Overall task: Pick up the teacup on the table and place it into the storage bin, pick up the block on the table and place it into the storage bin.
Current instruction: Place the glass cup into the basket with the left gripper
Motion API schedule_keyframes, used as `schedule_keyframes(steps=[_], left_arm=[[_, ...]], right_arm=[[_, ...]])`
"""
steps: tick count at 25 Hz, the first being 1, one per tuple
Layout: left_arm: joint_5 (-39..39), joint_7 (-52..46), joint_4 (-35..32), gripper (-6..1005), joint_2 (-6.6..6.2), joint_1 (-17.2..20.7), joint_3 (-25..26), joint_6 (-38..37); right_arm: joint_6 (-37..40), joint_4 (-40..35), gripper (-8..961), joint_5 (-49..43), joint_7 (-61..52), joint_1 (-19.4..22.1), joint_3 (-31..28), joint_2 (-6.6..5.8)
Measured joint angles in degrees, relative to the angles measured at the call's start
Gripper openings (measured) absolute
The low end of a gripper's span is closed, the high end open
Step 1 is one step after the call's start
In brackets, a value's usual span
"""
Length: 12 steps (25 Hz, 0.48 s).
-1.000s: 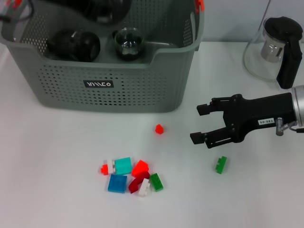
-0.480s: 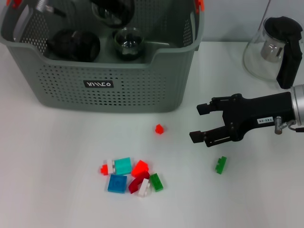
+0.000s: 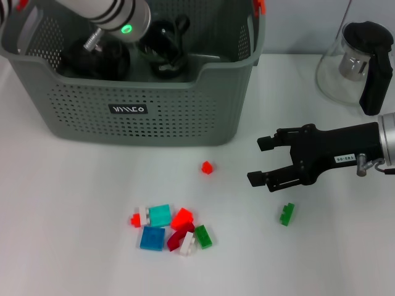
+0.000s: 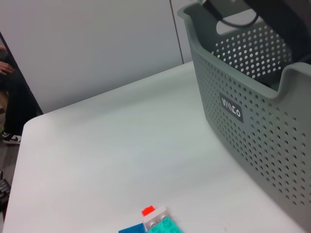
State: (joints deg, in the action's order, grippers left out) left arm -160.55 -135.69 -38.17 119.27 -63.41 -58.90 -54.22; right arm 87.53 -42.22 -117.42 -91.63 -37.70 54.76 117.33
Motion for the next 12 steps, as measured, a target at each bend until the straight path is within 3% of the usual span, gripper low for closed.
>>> schedule_keyframes(steps=[12], left_arm=[[-1.49, -0.01, 1.22, 46, 0.94, 0.82, -2.14, 2.22]], right_arm=[[0.07, 0.41, 931, 0.00, -0.03, 0.00, 0.19, 0.00]])
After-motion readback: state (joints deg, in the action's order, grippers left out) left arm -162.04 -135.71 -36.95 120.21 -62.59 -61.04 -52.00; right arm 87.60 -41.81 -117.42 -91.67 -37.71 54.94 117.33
